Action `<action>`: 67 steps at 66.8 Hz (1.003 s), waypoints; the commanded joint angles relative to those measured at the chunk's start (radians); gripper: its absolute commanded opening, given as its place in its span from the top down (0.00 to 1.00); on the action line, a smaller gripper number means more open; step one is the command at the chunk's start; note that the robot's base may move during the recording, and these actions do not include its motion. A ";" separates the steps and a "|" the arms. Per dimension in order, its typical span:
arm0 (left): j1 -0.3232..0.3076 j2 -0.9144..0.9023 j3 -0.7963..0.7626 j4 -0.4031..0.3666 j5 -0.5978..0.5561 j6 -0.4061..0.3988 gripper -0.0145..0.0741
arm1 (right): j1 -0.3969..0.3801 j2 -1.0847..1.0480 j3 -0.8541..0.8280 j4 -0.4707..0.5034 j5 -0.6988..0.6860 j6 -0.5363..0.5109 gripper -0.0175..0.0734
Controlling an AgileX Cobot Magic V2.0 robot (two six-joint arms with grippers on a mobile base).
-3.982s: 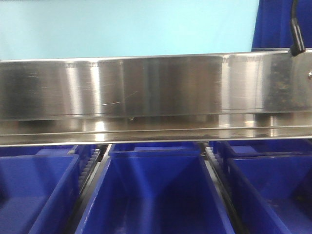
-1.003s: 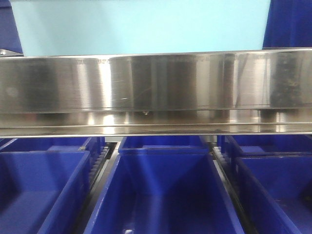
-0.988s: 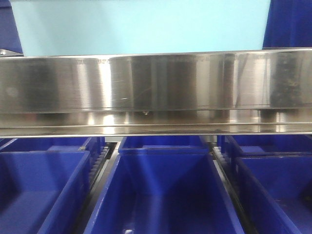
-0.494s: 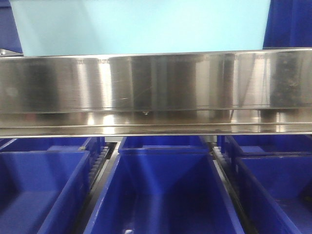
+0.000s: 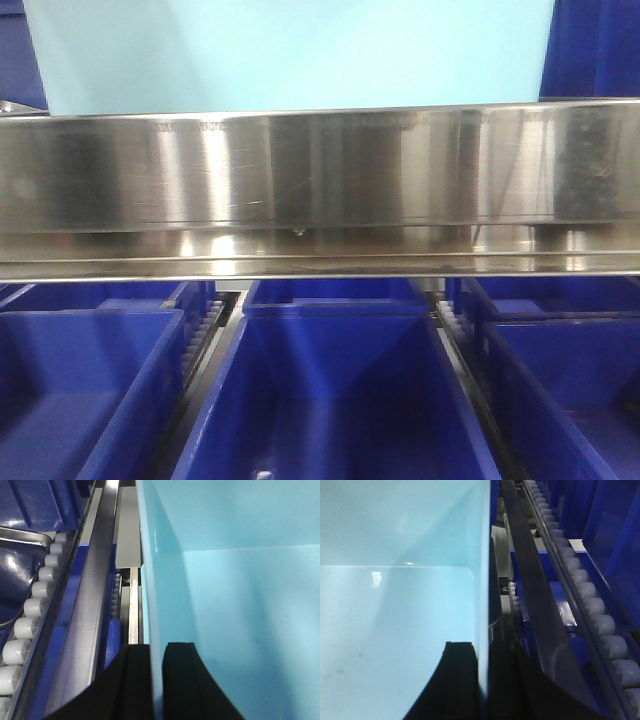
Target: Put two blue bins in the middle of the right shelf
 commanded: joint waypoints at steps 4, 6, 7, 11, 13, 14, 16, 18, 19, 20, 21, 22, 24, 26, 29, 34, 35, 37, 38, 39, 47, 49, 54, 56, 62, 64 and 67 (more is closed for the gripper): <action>-0.015 0.007 -0.003 -0.019 -0.098 -0.001 0.95 | 0.014 0.002 -0.015 0.000 -0.099 -0.011 0.94; -0.015 0.005 -0.005 -0.019 -0.097 -0.001 0.93 | 0.014 0.002 -0.015 0.000 -0.101 -0.022 0.88; -0.015 0.005 -0.005 -0.019 -0.097 -0.001 0.91 | 0.014 0.002 -0.017 0.000 -0.097 -0.026 0.85; -0.015 0.001 -0.005 -0.019 -0.096 -0.001 0.83 | 0.014 0.002 -0.023 0.000 -0.094 -0.029 0.68; -0.015 -0.003 -0.005 -0.019 -0.096 -0.001 0.76 | 0.014 0.002 -0.028 0.000 -0.094 -0.029 0.59; -0.015 -0.003 -0.005 -0.019 -0.096 -0.001 0.74 | 0.014 0.000 -0.028 0.000 -0.092 -0.029 0.56; -0.015 -0.005 -0.005 -0.020 -0.094 -0.001 0.68 | 0.014 0.000 -0.033 0.000 -0.092 -0.029 0.53; -0.015 -0.010 -0.005 -0.022 -0.094 -0.001 0.63 | 0.014 0.000 -0.042 0.000 -0.084 -0.029 0.49; -0.015 -0.013 -0.005 -0.022 -0.094 -0.001 0.61 | 0.014 0.000 -0.044 0.000 -0.081 -0.029 0.48; -0.015 -0.016 -0.005 -0.022 -0.094 -0.001 0.58 | 0.014 0.000 -0.049 0.000 -0.073 -0.031 0.48; -0.015 -0.018 -0.005 -0.022 -0.094 -0.001 0.55 | 0.014 0.000 -0.054 0.000 -0.066 -0.031 0.48; -0.015 -0.024 -0.005 -0.022 -0.094 -0.001 0.53 | 0.014 0.000 -0.060 0.000 -0.059 -0.031 0.48; -0.015 -0.032 -0.005 -0.022 -0.094 -0.001 0.49 | 0.015 0.000 -0.076 0.000 -0.045 -0.041 0.48; -0.015 -0.040 -0.005 -0.022 -0.094 -0.001 0.47 | 0.015 0.000 -0.089 0.000 -0.033 -0.052 0.48; -0.015 -0.053 -0.005 -0.022 -0.094 -0.001 0.43 | 0.015 -0.001 -0.108 0.000 -0.023 -0.070 0.48; -0.015 -0.076 -0.005 -0.022 -0.096 -0.001 0.42 | 0.015 -0.006 -0.140 0.000 -0.018 -0.094 0.48; -0.015 -0.078 -0.005 -0.022 -0.096 -0.001 0.42 | 0.015 -0.006 -0.145 0.002 -0.016 -0.097 0.48; -0.015 -0.089 -0.005 -0.027 -0.096 -0.001 0.42 | 0.015 -0.009 -0.161 0.012 -0.009 -0.110 0.48; -0.015 -0.093 -0.005 -0.034 -0.093 -0.001 0.42 | 0.015 -0.009 -0.168 0.023 -0.004 -0.119 0.48; -0.015 -0.096 -0.008 -0.042 -0.089 -0.001 0.42 | 0.015 -0.009 -0.176 0.034 0.004 -0.127 0.48; -0.015 -0.096 -0.076 -0.115 0.043 0.005 0.46 | 0.011 -0.009 -0.252 0.195 0.106 -0.277 0.48; -0.015 -0.091 -0.096 -0.121 0.075 0.010 0.47 | 0.003 -0.009 -0.269 0.232 0.139 -0.310 0.48; -0.015 -0.080 -0.155 -0.129 0.142 0.036 0.48 | -0.012 -0.007 -0.316 0.327 0.206 -0.386 0.48; -0.015 -0.073 -0.178 -0.139 0.168 0.047 0.48 | -0.025 -0.005 -0.333 0.358 0.240 -0.412 0.48; -0.015 -0.044 -0.269 -0.198 0.309 0.102 0.48 | -0.067 0.007 -0.388 0.478 0.326 -0.496 0.48; -0.015 -0.030 -0.301 -0.220 0.361 0.120 0.48 | -0.079 0.015 -0.408 0.506 0.353 -0.522 0.48; -0.015 -0.011 -0.338 -0.244 0.417 0.148 0.48 | -0.098 0.025 -0.433 0.538 0.413 -0.545 0.48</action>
